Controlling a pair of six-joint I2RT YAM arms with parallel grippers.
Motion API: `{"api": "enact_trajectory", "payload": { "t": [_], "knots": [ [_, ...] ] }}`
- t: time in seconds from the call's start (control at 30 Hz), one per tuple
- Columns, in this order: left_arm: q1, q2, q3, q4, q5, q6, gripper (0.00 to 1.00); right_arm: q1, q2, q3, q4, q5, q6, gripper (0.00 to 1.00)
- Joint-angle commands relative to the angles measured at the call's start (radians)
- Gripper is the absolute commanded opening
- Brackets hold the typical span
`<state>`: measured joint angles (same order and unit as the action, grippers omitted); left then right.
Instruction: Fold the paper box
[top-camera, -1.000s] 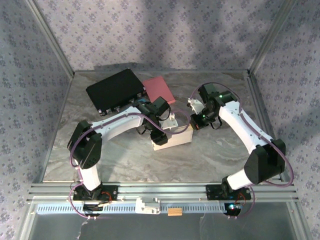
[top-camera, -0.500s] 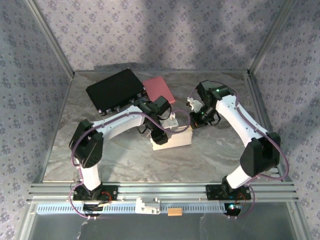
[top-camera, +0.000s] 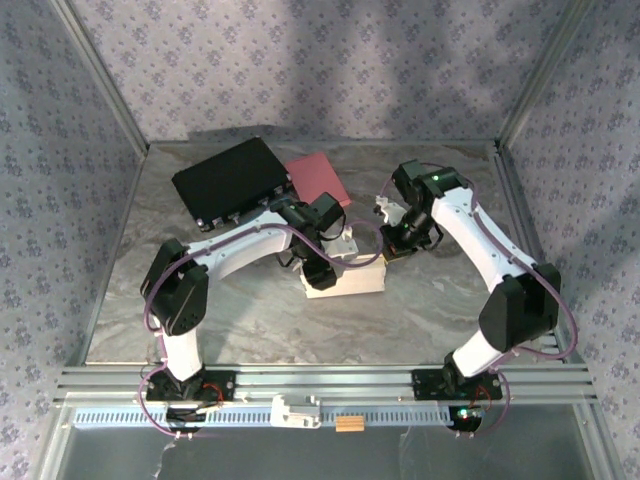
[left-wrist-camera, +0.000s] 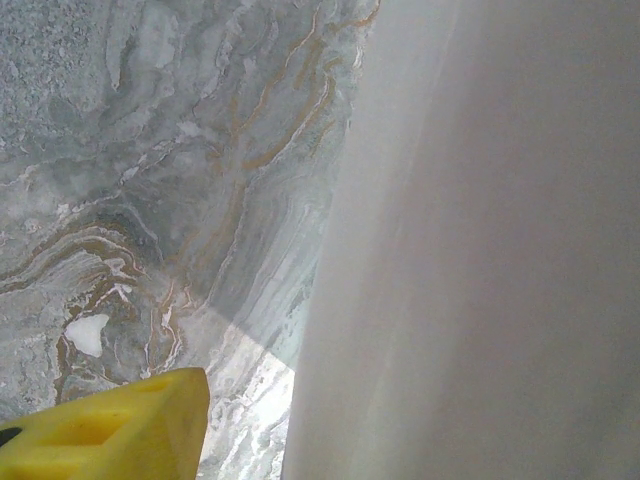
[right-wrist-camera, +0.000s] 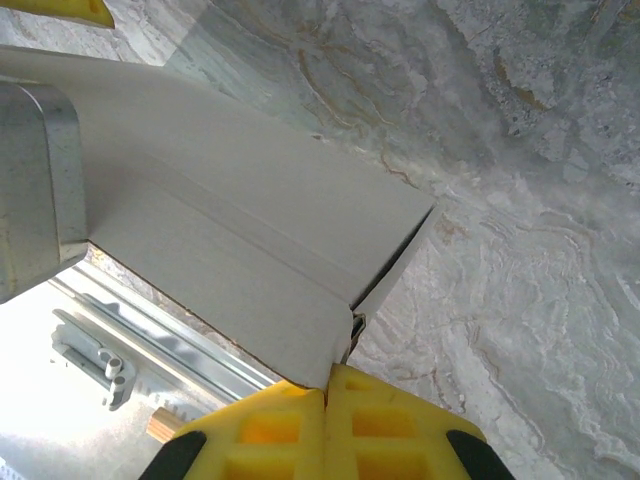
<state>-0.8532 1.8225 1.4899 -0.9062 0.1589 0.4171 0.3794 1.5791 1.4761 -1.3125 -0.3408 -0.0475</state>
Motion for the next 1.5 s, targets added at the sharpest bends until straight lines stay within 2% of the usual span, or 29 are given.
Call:
{"api": "enact_trajectory", "payload": {
  "t": [0.0, 0.17, 0.6, 0.9, 1.13, 1.4, 1.47],
  "knots": [
    [-0.006, 0.026, 0.030, -0.026, -0.019, -0.013, 0.67, 0.003, 0.025, 0.038, -0.070, -0.036, 0.007, 0.00],
    [-0.008, 0.039, 0.047, -0.025, -0.012, -0.028, 0.66, -0.003, 0.029, 0.012, -0.047, -0.044, 0.033, 0.00],
    [-0.016, 0.013, 0.031, 0.016, -0.007, -0.075, 0.62, 0.014, -0.148, -0.237, 0.293, 0.033, 0.284, 0.00],
    [-0.021, 0.005, 0.024, 0.028, -0.008, -0.098, 0.61, 0.056, -0.205, -0.324, 0.353, 0.082, 0.349, 0.00],
    [-0.021, -0.044, 0.000, 0.060, -0.020, -0.144, 0.61, 0.111, -0.288, -0.405, 0.409, 0.182, 0.359, 0.00],
    [-0.028, -0.145, -0.086, 0.132, -0.035, -0.241, 0.65, 0.164, -0.346, -0.447, 0.448, 0.265, 0.403, 0.00],
    [-0.033, -0.170, -0.103, 0.142, -0.041, -0.266, 0.69, 0.170, -0.344, -0.445, 0.450, 0.273, 0.409, 0.00]
  ]
}}
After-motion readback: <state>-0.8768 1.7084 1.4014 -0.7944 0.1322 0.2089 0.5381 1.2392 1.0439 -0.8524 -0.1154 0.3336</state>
